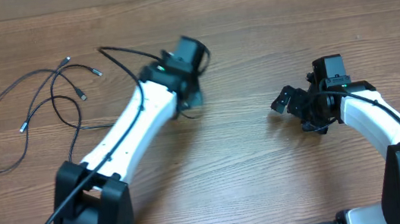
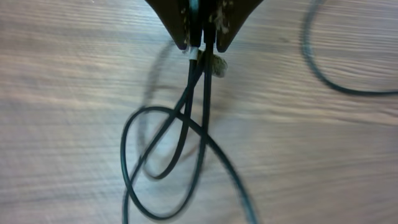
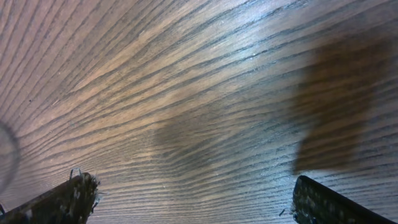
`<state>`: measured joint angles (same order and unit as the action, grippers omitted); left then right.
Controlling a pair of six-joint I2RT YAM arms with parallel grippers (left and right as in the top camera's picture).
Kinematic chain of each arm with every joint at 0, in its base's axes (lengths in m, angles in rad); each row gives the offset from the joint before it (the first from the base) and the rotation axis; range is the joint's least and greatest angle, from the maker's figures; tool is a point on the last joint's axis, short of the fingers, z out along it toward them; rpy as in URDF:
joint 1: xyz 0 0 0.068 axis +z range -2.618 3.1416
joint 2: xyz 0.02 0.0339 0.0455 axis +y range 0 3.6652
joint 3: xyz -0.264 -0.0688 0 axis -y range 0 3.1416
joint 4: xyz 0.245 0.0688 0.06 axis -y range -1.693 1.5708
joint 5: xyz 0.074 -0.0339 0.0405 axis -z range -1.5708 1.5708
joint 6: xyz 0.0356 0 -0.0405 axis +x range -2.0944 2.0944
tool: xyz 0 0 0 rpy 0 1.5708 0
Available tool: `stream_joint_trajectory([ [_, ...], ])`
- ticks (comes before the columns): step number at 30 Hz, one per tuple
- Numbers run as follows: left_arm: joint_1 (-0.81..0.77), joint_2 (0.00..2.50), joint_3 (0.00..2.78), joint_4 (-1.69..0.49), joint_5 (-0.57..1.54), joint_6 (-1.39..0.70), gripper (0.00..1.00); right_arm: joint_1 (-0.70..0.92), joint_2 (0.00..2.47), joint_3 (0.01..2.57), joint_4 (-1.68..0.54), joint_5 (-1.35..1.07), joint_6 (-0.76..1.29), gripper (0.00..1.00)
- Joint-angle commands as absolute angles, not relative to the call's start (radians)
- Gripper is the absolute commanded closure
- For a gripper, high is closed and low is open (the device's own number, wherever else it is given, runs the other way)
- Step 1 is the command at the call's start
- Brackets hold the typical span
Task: Untangle cables
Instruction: 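Carry the held cable left toward the other cables with the left gripper, then lower and release the cable onto the pile at far left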
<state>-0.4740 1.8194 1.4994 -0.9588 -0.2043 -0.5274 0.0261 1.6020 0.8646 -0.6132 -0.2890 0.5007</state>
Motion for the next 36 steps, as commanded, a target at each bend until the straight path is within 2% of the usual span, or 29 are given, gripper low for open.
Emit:
stream_joint_trajectory([
  [1, -0.390, 1.810, 1.561, -0.985, -0.264, -0.493, 0.96, 0.024, 1.597, 0.871, -0.607, -0.292, 0.500, 0.00],
  [12, -0.026, 1.810, 1.567, -0.999, -0.261, -0.493, 0.96, 0.024, 1.597, 0.871, -0.607, -0.292, 0.500, 0.00],
  [17, 0.124, 1.810, 1.567, -0.994, -0.189, -0.495, 0.96, 0.024, 1.597, 0.871, -0.607, -0.292, 0.500, 0.00],
  [25, 0.258, 1.810, 1.566, -0.996, -0.103, -0.494, 0.93, 0.024, 1.597, 0.871, -0.608, -0.292, 0.500, 0.00],
  [27, 0.267, 1.810, 1.566, -0.998, -0.099, -0.494, 0.89, 0.024, 1.597, 0.871, -0.607, -0.292, 0.500, 0.00],
  [29, 0.268, 1.810, 1.566, -0.998, -0.099, -0.494, 0.80, 0.024, 1.597, 0.871, -0.607, -0.292, 0.500, 0.00],
  [30, 0.268, 1.810, 1.566, -0.998, -0.099, -0.494, 0.73, 0.024, 1.597, 0.871, -0.607, -0.292, 0.500, 0.00],
  [33, 0.268, 1.811, 1.566, -0.998, -0.083, -0.494, 0.42, 0.024, 1.597, 0.871, -0.608, -0.292, 0.500, 0.00],
  [36, 0.268, 1.811, 1.566, -1.000, -0.061, -0.493, 0.27, 0.024, 1.597, 0.871, -0.607, -0.292, 0.500, 0.00],
])
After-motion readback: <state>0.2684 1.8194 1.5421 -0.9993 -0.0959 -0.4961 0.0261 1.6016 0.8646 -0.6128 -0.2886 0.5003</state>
